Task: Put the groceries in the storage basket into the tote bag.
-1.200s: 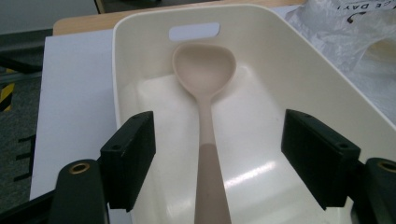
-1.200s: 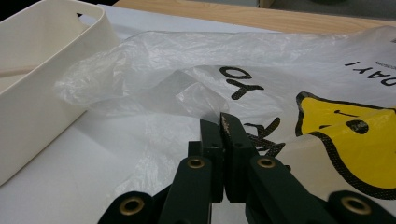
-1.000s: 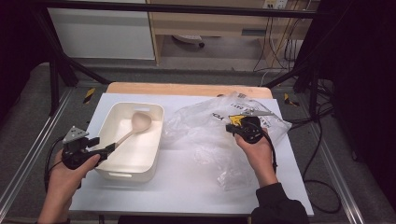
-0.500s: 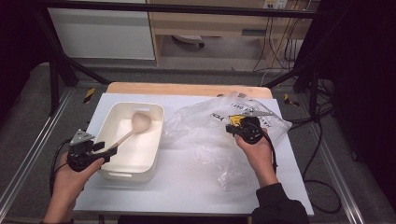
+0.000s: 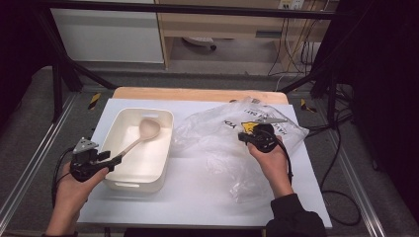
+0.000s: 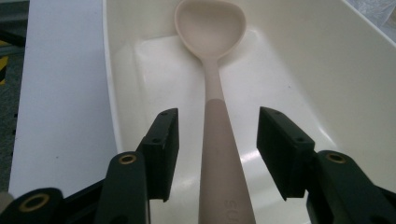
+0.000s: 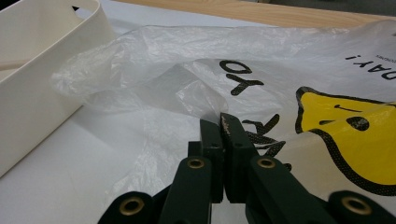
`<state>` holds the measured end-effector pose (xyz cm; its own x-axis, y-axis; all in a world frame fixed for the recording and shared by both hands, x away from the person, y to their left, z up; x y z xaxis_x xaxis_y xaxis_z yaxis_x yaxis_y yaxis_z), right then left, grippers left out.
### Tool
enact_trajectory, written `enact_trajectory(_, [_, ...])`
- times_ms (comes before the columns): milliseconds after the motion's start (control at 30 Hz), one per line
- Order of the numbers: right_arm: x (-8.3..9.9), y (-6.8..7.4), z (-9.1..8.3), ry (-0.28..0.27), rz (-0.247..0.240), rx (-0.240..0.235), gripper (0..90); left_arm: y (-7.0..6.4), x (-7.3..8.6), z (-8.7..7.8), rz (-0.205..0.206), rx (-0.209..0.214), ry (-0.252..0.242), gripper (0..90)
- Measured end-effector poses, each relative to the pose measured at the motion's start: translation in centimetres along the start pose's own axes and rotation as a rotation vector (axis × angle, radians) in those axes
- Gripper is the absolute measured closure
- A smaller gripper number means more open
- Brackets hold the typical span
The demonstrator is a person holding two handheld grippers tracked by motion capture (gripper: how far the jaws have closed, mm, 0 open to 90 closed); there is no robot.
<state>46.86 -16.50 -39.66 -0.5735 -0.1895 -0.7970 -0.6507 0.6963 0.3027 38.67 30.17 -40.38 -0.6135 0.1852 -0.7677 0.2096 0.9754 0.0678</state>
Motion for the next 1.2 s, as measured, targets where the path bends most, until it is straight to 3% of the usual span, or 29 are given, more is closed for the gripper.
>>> enact_trajectory(1200, [0.11,0.03,0.15,0.009,-0.001,-0.003,90.0,0.2,0.74,0.59,-0.022,0.054,0.091,68.4])
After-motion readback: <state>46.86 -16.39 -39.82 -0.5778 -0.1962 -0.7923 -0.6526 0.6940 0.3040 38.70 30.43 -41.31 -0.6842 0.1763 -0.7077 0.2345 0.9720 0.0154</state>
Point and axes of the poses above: each handheld gripper's, and its own axes: z roughly forward along the jaws, x roughly out of its underside, y roughly to its left, the point moved 4 cm from there along z, roughly forward along the jaws, and after that the axes turned 13 degrees about -x, right-handed, at the moved point
